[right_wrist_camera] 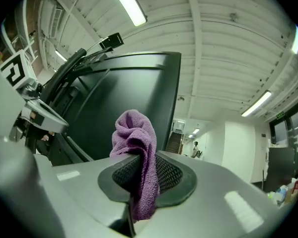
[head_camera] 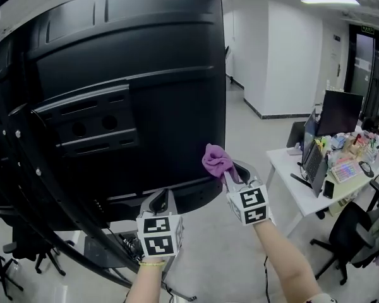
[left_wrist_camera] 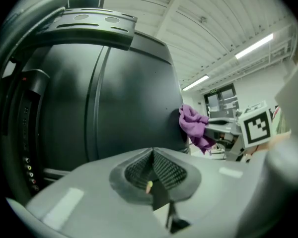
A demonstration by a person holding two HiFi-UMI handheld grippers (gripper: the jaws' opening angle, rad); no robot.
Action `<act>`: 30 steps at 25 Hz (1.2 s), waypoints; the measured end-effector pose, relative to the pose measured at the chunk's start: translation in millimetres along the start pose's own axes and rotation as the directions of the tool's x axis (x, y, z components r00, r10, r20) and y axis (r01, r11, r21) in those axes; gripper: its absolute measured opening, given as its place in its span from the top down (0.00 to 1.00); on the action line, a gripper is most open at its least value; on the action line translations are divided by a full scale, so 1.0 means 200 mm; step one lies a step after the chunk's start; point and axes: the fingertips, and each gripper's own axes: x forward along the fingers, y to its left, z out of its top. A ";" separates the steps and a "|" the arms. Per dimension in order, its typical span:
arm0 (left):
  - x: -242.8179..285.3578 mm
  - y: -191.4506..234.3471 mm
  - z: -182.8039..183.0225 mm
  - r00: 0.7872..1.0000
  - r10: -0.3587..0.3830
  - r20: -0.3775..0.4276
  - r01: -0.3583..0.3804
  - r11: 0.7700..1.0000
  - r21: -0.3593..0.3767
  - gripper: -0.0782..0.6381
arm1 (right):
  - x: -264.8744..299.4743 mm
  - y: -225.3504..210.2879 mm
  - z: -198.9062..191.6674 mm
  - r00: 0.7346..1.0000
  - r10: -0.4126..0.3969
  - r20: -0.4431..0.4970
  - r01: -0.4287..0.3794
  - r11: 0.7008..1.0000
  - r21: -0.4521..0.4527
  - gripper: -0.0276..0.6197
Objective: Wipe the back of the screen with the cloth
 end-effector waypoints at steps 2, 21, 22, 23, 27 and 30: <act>0.01 0.00 0.00 1.000 0.013 -0.004 -0.013 1.000 -0.001 0.88 | -0.04 0.08 0.11 0.996 0.066 0.064 -0.061 0.996 -0.068 0.87; -0.01 0.17 -0.05 0.995 0.093 -0.023 -0.093 0.996 -0.004 0.88 | 0.28 0.00 1.57 0.965 0.249 0.085 -0.136 0.749 -0.649 0.87; -0.01 0.18 -0.05 0.995 0.093 -0.025 -0.093 0.996 -0.001 0.88 | 0.28 -0.04 1.68 0.968 0.220 0.118 -0.091 0.753 -0.652 0.87; -0.01 0.18 -0.05 0.995 0.092 -0.026 -0.092 0.996 0.001 0.88 | 0.29 -0.09 1.78 0.970 0.188 0.153 -0.044 0.759 -0.650 0.87; -0.01 0.19 -0.05 0.996 0.092 -0.022 -0.092 0.996 -0.003 0.88 | 0.33 -0.23 2.06 0.965 0.096 0.245 0.070 0.802 -0.593 0.87; -0.02 0.19 -0.04 0.995 0.095 -0.019 -0.095 0.995 0.007 0.88 | 0.33 -0.26 2.10 0.964 0.081 0.253 0.082 0.815 -0.573 0.87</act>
